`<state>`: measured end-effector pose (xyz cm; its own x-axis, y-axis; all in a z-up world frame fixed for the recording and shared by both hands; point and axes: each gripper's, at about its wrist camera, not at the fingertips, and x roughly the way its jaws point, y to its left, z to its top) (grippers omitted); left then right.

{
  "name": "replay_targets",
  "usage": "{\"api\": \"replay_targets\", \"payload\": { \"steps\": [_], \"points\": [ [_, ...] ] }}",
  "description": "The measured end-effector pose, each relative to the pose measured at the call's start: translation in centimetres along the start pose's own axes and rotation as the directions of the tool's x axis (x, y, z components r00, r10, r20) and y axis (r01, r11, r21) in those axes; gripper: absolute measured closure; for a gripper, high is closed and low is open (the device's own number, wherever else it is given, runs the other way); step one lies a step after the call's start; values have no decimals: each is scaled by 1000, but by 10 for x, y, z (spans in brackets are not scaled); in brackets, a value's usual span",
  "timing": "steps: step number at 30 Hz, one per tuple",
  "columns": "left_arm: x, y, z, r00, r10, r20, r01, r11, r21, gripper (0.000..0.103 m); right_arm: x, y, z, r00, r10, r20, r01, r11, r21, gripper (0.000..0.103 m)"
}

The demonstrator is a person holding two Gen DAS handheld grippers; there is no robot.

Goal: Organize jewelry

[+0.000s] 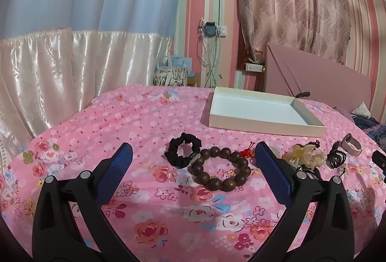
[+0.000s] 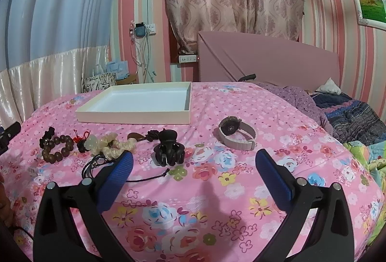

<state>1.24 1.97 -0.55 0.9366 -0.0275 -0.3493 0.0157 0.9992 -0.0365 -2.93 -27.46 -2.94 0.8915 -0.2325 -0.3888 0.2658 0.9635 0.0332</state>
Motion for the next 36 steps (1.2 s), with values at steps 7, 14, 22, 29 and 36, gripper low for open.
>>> {"api": "replay_targets", "payload": {
  "steps": [7,14,22,29,36],
  "points": [
    [1,5,-1,1000,8,-7,-8,1000,-29,3,2,0,1,1000,9,-10,-9,1000,0,2],
    [-4,0,0,1000,18,19,-18,1000,6,3,2,0,1,1000,8,-7,-8,1000,2,2],
    [-7,-3,1,999,17,30,-18,1000,26,3,4,0,-1,1000,9,-17,-9,1000,2,2],
    [-8,-9,1,999,6,34,-8,998,61,3,5,0,-2,1000,7,-23,-7,1000,1,2],
    [-9,-11,1,999,4,37,-6,998,65,3,5,1,-3,1000,4,-24,-4,1000,-1,2]
  ]
}}
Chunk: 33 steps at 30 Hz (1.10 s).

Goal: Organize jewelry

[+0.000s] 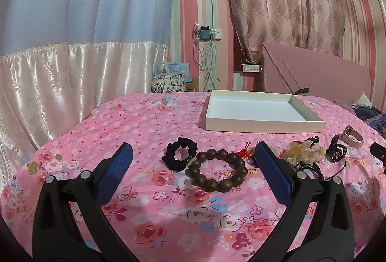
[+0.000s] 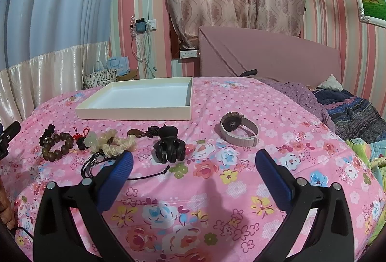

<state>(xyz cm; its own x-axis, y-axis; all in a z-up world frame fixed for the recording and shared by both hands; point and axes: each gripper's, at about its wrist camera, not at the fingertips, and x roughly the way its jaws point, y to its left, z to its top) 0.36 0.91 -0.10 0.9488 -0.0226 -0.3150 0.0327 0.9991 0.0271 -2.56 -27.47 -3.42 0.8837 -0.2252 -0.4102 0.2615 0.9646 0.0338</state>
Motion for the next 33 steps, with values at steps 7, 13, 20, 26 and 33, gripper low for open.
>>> {"api": "replay_targets", "payload": {
  "steps": [7,13,20,26,33],
  "points": [
    [0,0,0,1000,0,3,0,1000,11,3,0,0,1,1000,1,-3,-1,1000,-1,2],
    [-1,-2,-1,1000,2,6,-3,1000,17,3,1,0,0,1000,1,-5,-1,1000,-4,2],
    [5,-7,0,998,35,-50,-34,999,22,3,6,1,1,999,5,-38,-6,1000,-14,2],
    [1,-30,13,988,-12,-155,17,999,32,3,10,2,2,997,36,-64,-37,999,-15,2],
    [21,-35,26,980,-42,-194,53,997,53,3,31,9,22,988,79,-130,-88,994,-66,2]
  ]
}}
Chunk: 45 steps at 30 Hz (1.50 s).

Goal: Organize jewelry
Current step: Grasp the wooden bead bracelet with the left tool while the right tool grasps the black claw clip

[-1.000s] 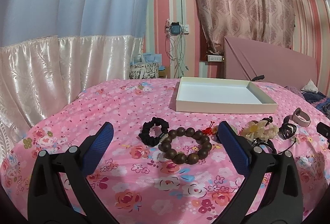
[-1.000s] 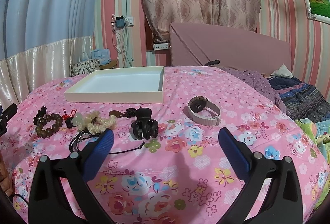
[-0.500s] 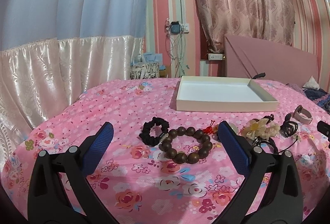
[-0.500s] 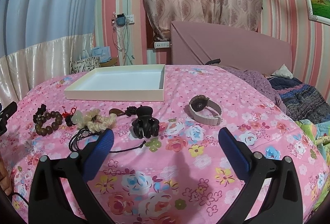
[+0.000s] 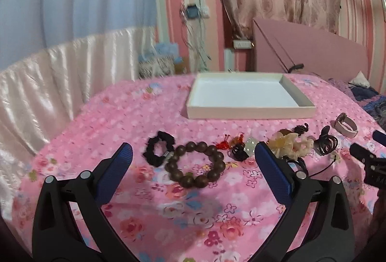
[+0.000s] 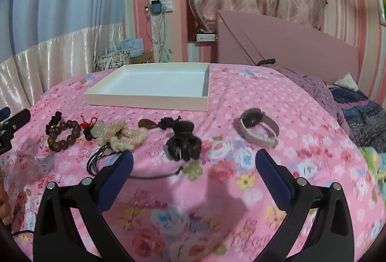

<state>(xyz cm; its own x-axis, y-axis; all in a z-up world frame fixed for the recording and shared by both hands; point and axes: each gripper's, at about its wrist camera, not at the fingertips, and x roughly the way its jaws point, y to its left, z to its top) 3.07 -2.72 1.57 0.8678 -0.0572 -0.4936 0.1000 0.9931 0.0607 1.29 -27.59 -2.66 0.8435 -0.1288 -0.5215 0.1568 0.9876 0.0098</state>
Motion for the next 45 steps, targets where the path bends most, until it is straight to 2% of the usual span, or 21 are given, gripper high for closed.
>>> {"api": "replay_targets", "payload": {
  "steps": [4,7,10,15,19,21,22,23,28,30,32,34,37,39,42,43,44,45],
  "points": [
    [33,11,5,996,-57,-65,55,998,-28,3,26,-9,13,998,-4,-69,5,1000,8,2],
    [47,10,11,994,-81,-74,78,996,-37,3,43,-13,17,994,15,-110,-13,1000,22,3],
    [58,1,13,995,-61,-84,61,998,4,3,55,-9,19,991,24,-131,-23,1000,14,4],
    [75,3,1,984,-73,-165,78,997,29,7,74,-3,17,983,39,-180,-40,999,0,15],
    [87,11,-11,970,-79,-229,89,995,33,12,82,0,12,978,37,-204,-40,999,-10,20],
    [93,10,-15,964,-75,-256,88,995,38,16,87,-1,10,974,40,-223,-42,999,-3,29],
    [96,9,-17,959,-80,-271,94,995,39,21,89,-2,11,972,49,-230,-49,999,5,29],
    [99,7,-19,954,-93,-285,109,993,41,21,90,-3,11,972,51,-231,-49,999,11,30],
    [107,-7,-19,947,-109,-302,141,986,88,21,95,0,12,968,56,-244,-57,998,5,33],
    [113,-14,-20,943,-96,-319,139,983,117,23,99,2,13,965,62,-255,-62,998,6,39],
    [120,-20,-21,933,-92,-348,148,979,139,33,103,3,13,961,65,-268,-66,998,7,44],
    [126,-23,-22,923,-99,-372,163,976,144,34,108,4,12,955,65,-289,-67,998,6,51],
    [131,-20,-21,916,-122,-383,179,977,115,36,113,5,11,948,70,-311,-72,997,5,53],
    [133,-21,-21,915,-135,-381,188,976,106,41,114,6,11,947,65,-314,-69,998,-1,53],
    [130,-27,-21,921,-139,-365,199,971,132,63,114,7,10,948,63,-312,-68,998,-3,54],
    [129,-31,-22,925,-131,-356,195,969,150,75,113,6,10,948,68,-310,-70,998,3,55],
    [128,-32,-22,927,-129,-352,194,968,156,81,113,5,10,949,72,-307,-72,997,11,55],
    [125,-32,-23,928,-129,-348,194,968,159,81,112,3,10,949,77,-305,-75,997,16,56]
  ]
}}
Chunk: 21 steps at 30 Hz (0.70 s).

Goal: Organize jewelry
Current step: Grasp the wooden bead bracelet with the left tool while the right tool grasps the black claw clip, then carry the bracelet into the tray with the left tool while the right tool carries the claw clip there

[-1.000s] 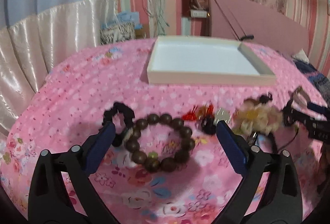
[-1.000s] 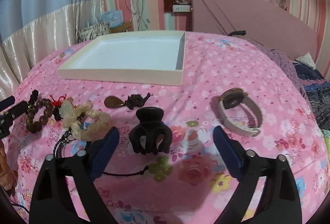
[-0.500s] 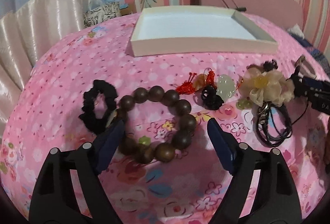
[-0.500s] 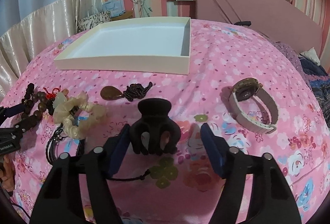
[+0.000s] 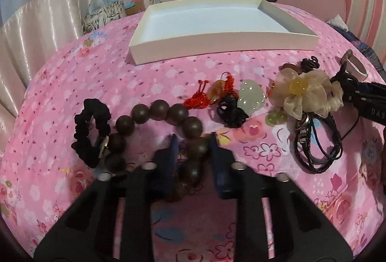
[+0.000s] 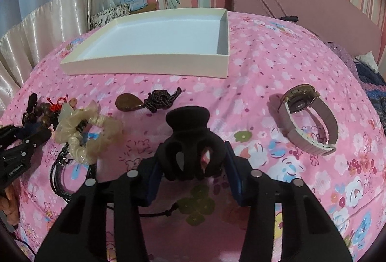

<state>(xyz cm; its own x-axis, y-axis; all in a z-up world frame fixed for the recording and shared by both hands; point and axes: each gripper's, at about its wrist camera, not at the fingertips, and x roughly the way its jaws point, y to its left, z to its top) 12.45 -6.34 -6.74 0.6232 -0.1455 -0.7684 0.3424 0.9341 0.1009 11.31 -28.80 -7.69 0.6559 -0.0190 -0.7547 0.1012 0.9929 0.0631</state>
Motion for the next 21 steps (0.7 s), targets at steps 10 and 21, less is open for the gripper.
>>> {"api": "replay_targets", "payload": {
  "steps": [10,21],
  "points": [
    [-19,23,-3,995,-74,72,80,993,-85,86,-23,-4,-3,995,19,98,-22,999,28,56],
    [-84,46,35,970,-105,219,134,984,-120,86,-85,-7,22,969,59,238,-66,998,20,56]
  ]
}}
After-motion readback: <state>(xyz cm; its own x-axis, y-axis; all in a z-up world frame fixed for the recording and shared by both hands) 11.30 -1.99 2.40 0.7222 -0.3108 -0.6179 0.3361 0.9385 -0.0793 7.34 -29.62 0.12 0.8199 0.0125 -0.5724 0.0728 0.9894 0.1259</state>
